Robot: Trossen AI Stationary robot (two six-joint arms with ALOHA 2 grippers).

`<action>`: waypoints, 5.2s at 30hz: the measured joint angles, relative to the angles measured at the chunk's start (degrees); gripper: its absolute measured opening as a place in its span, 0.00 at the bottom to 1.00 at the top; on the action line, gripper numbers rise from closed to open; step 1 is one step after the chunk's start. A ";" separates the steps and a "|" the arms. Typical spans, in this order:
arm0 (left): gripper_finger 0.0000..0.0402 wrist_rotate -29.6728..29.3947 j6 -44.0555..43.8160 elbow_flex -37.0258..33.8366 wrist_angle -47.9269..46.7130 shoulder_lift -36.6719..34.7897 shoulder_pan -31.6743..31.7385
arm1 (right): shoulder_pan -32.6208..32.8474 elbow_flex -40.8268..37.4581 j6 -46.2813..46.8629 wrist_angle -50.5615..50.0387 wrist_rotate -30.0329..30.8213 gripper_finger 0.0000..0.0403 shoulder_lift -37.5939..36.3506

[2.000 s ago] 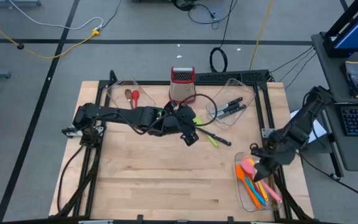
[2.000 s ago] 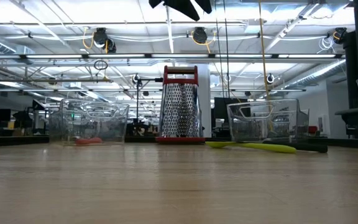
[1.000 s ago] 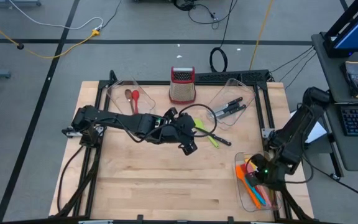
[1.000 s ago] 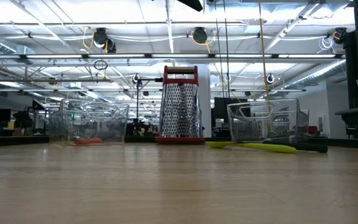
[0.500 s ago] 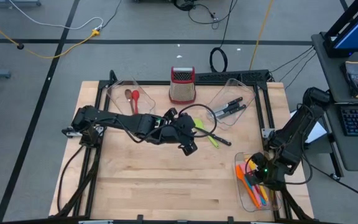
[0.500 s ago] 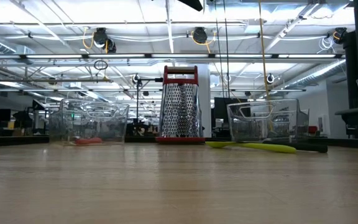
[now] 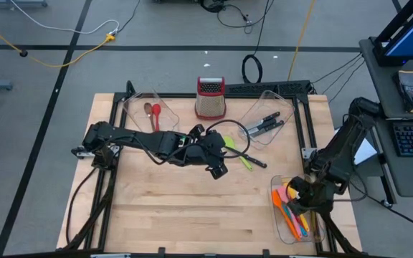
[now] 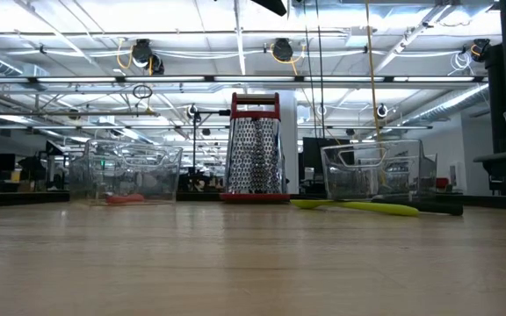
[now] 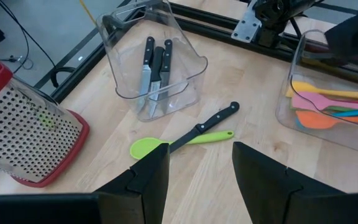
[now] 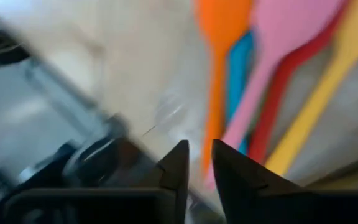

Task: Pick & Place Kitchen Items
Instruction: Put the black kitchen knife into the top right transparent bin

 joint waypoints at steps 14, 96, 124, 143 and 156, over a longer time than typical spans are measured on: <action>0.44 0.00 2.34 0.00 -0.26 0.00 -0.65 | -1.35 0.00 -33.09 16.98 23.38 0.01 -15.99; 0.44 19.58 8.76 -89.11 36.48 -82.70 1.68 | -65.40 26.03 -104.09 -9.21 -13.67 0.00 23.52; 0.44 19.71 7.94 -93.17 27.83 -94.64 1.29 | -65.40 28.30 -102.78 -17.26 -17.98 0.39 33.77; 0.44 21.07 6.01 -95.47 30.23 -94.64 1.29 | -66.03 28.02 -108.67 -18.24 -10.33 0.45 34.23; 0.44 21.07 5.79 -95.47 30.23 -94.64 1.29 | -67.65 24.22 -108.73 -12.88 -10.22 0.45 34.23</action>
